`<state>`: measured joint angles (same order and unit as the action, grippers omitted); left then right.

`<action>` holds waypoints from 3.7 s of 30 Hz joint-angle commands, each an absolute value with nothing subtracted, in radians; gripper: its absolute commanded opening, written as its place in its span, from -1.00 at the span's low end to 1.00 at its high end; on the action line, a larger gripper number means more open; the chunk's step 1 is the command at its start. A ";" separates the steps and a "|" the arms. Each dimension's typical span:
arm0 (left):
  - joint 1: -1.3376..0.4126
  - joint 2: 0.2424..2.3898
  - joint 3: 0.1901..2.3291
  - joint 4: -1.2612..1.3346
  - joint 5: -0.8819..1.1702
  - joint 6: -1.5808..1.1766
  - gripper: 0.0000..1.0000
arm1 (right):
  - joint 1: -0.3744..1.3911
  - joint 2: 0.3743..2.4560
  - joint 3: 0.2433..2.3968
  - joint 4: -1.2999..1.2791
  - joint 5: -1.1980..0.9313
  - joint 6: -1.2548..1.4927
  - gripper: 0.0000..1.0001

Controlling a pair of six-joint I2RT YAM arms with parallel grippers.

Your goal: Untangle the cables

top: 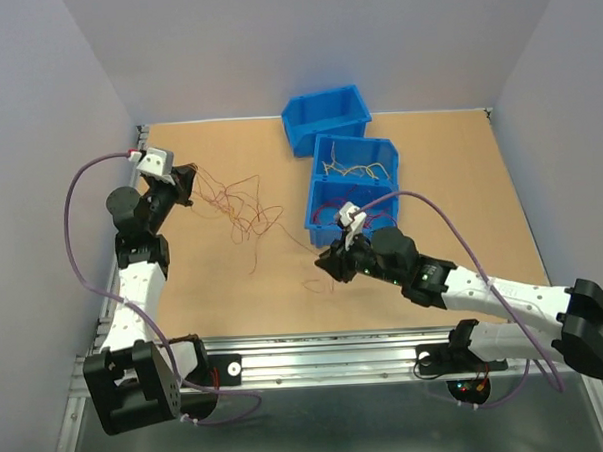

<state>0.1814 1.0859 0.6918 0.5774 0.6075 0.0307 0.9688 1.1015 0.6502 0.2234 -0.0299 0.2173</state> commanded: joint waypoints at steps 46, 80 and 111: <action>0.003 0.887 0.663 0.485 0.701 0.178 -1.00 | 0.992 1.686 0.756 1.026 -0.316 0.009 0.26; 0.003 0.879 0.678 0.457 0.732 0.173 -1.00 | 0.992 1.799 0.706 1.253 -0.267 -0.118 -0.94; 0.361 1.249 0.799 0.555 0.626 -0.068 -1.00 | 0.992 0.269 0.024 0.686 0.270 0.118 -0.99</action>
<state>0.3618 1.2987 0.7815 0.4580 0.5869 -0.0566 0.9833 0.3847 0.0624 0.9176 0.2554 0.1040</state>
